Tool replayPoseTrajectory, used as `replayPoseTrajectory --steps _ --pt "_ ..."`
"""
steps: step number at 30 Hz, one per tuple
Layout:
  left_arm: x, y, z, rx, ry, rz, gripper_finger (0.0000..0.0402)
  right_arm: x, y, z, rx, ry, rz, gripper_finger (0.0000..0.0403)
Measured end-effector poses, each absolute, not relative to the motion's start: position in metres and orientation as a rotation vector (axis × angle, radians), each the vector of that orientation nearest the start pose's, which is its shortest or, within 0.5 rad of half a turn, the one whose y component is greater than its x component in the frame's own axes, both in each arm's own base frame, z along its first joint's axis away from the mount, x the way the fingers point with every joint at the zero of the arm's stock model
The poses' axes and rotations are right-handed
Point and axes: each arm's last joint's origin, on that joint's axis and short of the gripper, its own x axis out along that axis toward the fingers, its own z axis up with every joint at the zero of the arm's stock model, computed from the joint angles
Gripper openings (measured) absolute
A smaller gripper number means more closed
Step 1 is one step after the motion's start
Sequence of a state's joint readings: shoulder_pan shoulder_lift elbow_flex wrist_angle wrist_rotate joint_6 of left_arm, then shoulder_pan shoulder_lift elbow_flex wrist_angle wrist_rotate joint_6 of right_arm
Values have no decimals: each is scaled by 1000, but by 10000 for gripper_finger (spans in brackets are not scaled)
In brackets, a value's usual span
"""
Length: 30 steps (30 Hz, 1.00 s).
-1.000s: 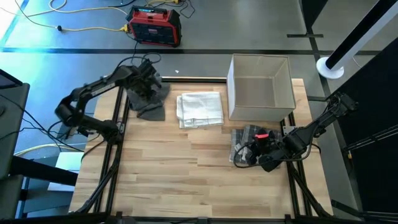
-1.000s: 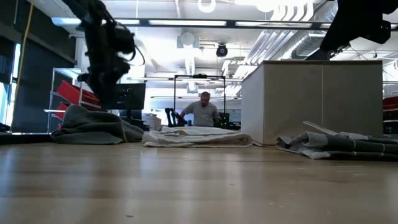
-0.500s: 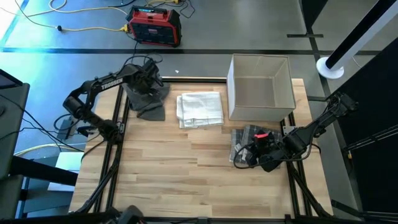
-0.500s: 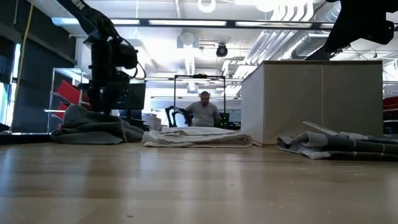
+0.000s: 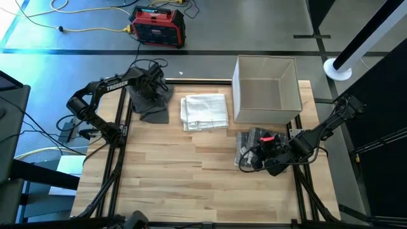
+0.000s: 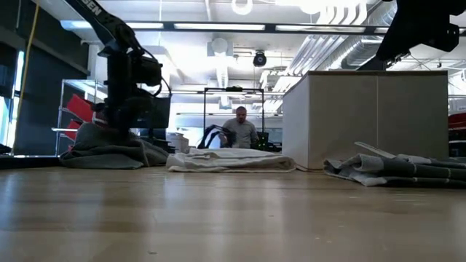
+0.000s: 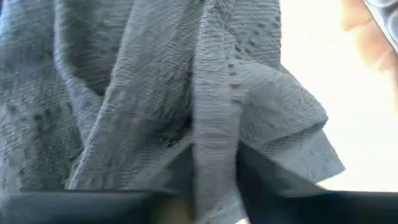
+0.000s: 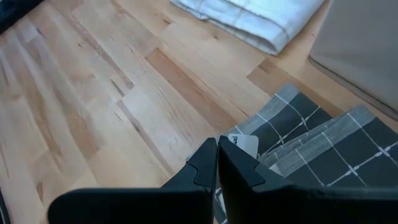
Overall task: Fold towel
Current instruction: Fold the gray towel
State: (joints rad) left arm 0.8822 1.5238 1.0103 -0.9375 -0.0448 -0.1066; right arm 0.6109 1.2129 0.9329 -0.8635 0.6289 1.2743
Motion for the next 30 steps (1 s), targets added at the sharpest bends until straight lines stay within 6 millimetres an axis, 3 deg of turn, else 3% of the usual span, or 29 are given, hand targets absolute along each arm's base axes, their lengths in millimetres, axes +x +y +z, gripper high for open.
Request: replayPoseTrajectory --steps 3,6,8,12,16,19,22,25,30 --pt "171 198 209 -703 1316 809 13 188 111 258 520 732 -562 0" --pt "180 187 230 -672 1308 753 4 188 111 258 520 734 -561 0" --pt "186 176 253 -634 1299 716 3 188 111 258 520 734 -562 0" --pt "191 134 315 -581 1278 606 2 188 111 258 513 739 -556 0" --pt "174 85 373 -548 1259 486 1 188 111 258 505 745 -550 0" --pt "163 52 405 -622 1121 323 1 188 111 258 498 746 -548 0" --pt "154 25 428 -730 986 108 0 187 110 257 494 749 -551 0" --pt "154 6 441 -755 893 1 0 187 110 257 478 754 -546 0" --pt "184 -15 459 -696 662 -196 0 189 108 257 453 753 -550 0"
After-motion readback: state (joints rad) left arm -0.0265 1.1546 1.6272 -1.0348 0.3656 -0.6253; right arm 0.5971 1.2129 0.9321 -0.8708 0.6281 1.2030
